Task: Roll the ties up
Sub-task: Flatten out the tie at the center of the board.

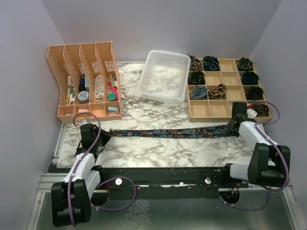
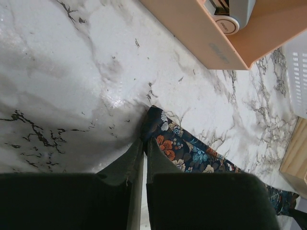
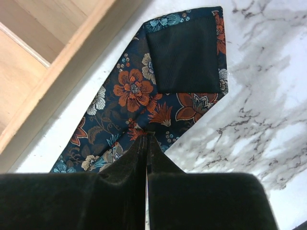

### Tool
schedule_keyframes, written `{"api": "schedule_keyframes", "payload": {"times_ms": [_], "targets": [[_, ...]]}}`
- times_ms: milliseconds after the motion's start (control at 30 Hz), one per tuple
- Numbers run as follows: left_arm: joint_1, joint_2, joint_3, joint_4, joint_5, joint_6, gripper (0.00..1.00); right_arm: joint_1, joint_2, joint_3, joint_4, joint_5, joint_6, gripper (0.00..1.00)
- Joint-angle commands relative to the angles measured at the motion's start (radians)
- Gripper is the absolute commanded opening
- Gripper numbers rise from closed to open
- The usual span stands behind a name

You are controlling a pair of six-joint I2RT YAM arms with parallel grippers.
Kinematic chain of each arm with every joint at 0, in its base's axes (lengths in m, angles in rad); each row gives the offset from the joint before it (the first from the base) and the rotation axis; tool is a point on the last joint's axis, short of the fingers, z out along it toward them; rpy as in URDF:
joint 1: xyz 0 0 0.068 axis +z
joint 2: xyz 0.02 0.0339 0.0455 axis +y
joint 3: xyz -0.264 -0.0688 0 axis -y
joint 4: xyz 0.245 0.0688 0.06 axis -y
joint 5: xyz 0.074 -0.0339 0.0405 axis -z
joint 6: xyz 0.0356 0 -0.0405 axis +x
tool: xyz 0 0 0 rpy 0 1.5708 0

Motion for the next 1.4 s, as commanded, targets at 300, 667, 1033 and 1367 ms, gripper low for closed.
{"api": "schedule_keyframes", "payload": {"times_ms": [300, 667, 1033, 1367], "targets": [[0.007, -0.049, 0.008, -0.057, -0.065, -0.003, 0.0, -0.007, 0.079, 0.058, 0.033, 0.044, -0.022, 0.06], [0.007, -0.04, 0.041, -0.085, -0.048, -0.014, 0.0, -0.009, 0.045, 0.129, -0.032, -0.084, -0.077, 0.62], [0.006, -0.043, 0.063, -0.1, -0.031, -0.005, 0.0, 0.056, -0.104, 0.084, 0.294, -0.929, -0.261, 0.81], [0.007, -0.036, 0.068, -0.11, -0.024, 0.003, 0.0, 0.655, 0.079, 0.07, 0.457, -0.985, -0.972, 0.84]]}}
